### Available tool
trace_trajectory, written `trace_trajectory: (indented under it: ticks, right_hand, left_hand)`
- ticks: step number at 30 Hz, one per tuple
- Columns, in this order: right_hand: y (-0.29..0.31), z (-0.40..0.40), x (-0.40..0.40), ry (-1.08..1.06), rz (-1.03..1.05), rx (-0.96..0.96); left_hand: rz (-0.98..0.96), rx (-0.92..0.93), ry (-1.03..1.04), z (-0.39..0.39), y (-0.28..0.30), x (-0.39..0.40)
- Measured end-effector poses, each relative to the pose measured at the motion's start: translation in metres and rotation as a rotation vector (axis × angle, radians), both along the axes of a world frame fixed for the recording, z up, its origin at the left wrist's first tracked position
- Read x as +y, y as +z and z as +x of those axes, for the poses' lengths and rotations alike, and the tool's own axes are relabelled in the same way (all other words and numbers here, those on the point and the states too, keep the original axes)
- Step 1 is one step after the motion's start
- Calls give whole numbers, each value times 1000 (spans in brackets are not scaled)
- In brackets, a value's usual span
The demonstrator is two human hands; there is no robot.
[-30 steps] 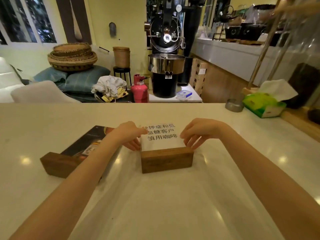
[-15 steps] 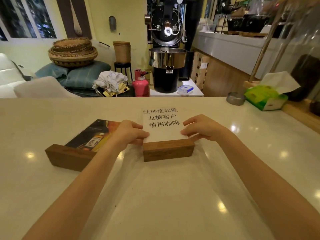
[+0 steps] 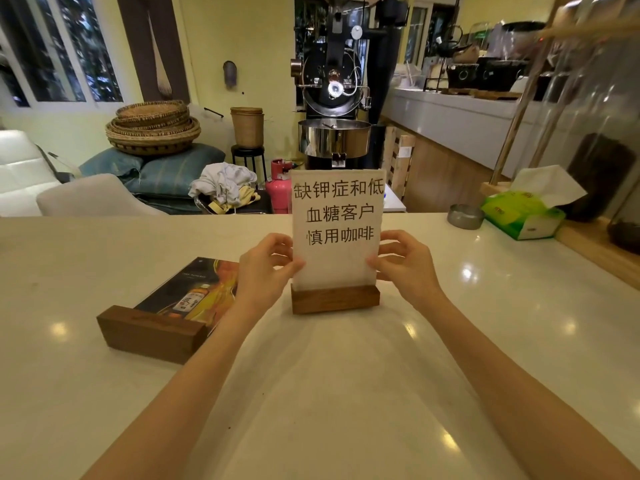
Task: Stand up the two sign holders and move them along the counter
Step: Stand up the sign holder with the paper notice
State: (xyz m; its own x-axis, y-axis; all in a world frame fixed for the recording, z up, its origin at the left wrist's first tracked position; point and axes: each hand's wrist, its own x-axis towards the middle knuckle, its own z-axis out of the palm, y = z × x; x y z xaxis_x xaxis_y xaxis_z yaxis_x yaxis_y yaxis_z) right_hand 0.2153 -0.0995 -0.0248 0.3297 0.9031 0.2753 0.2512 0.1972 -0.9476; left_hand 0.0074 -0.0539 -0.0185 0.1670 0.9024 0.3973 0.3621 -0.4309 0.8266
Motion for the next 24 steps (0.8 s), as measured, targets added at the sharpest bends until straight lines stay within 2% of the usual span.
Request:
trace_trajectory:
  ticks: [8, 24]
  right_hand:
    - [-7, 4, -10, 48, 9, 32]
    - [-12, 7, -11, 52, -101, 26]
  left_hand:
    - [44, 56, -65, -4, -6, -8]
    - [-18, 231, 1, -10, -18, -12]
